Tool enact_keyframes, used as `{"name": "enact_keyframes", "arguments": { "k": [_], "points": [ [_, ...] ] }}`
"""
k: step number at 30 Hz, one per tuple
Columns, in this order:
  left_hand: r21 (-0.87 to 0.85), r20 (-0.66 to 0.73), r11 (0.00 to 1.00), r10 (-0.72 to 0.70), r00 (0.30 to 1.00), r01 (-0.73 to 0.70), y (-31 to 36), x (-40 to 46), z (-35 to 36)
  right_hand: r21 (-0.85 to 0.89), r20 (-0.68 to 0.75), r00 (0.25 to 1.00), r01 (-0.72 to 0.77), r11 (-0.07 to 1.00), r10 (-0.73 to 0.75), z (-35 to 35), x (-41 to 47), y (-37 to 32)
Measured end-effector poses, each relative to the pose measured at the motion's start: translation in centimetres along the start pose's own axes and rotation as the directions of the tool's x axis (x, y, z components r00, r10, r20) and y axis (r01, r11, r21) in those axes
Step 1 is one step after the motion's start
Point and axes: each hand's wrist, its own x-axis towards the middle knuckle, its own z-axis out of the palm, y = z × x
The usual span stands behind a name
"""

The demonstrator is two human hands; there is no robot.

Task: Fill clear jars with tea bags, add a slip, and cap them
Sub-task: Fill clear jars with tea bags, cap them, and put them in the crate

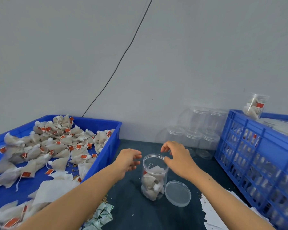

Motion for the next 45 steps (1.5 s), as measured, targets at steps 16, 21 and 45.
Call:
{"name": "enact_keyframes", "arguments": {
  "k": [16,21,45],
  "points": [
    [0.978,0.206,0.038,-0.223,0.953,-0.203,-3.0,-3.5,-5.6,0.406,0.036,0.995,-0.103,0.908,0.096,0.3,-4.5,0.8],
    [0.957,0.17,-0.176,-0.302,0.938,-0.23,-4.1,-4.2,-5.0,0.527,-0.005,0.987,-0.133,0.84,0.159,0.9,-5.2,1.3],
    [0.834,0.104,0.337,0.682,0.724,-0.436,0.9,-2.9,3.3,0.605,-0.018,0.77,-0.5,0.62,0.638,1.6,-7.8,11.5]
  ]
}}
